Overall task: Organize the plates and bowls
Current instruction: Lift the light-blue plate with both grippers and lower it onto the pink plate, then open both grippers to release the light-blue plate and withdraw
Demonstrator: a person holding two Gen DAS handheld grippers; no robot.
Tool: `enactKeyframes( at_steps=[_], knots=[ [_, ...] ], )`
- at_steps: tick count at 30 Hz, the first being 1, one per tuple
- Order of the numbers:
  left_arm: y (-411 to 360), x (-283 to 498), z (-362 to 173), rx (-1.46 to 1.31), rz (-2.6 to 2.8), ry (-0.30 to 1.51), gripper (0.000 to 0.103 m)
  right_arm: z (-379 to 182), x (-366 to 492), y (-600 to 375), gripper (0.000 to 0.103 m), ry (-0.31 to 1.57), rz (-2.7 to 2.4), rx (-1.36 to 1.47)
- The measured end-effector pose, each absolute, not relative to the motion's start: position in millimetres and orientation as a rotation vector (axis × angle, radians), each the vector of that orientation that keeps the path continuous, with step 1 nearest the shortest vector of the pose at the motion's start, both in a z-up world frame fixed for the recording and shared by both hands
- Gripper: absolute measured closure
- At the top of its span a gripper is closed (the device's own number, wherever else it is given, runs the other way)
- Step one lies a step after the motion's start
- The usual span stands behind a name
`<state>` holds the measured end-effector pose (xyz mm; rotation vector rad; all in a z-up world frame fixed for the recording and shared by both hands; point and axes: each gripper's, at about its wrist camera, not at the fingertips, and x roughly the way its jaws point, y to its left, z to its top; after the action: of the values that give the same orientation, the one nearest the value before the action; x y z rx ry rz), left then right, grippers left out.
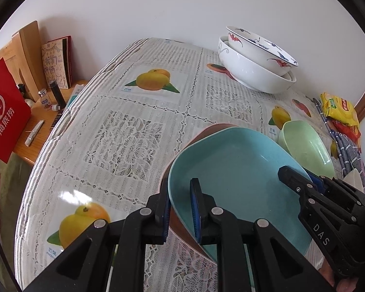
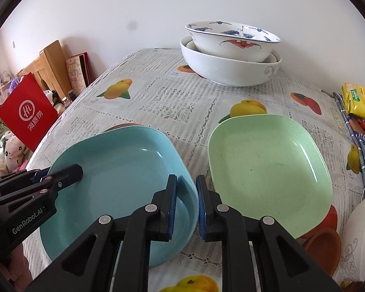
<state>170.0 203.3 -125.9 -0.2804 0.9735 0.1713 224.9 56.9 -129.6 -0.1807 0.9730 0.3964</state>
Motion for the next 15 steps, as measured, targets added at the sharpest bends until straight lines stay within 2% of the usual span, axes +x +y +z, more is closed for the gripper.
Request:
enactKeyframes(
  at_steps=[6, 8, 9, 11, 15],
  knots=[
    [203, 167, -123, -0.287, 0.170, 0.975, 0.087, -127, 225, 59, 0.076, 0.941, 0.419, -0.177],
    [202, 164, -118, -0.280, 0.171, 0.966, 0.086, -123, 224, 58, 0.063, 0.922, 0.413, -0.166],
    [201, 163, -116, -0.279, 0.169, 0.960, 0.084, -120, 223, 57, 0.061, 0.915, 0.414, -0.163],
    [200, 159, -111, -0.278, 0.165, 0.944, 0.078, -115, 220, 56, 0.060, 0.900, 0.407, -0.164],
    [198, 155, -102, -0.274, 0.171, 0.930, 0.077, -106, 213, 50, 0.060, 0.891, 0.397, -0.161]
  ],
)
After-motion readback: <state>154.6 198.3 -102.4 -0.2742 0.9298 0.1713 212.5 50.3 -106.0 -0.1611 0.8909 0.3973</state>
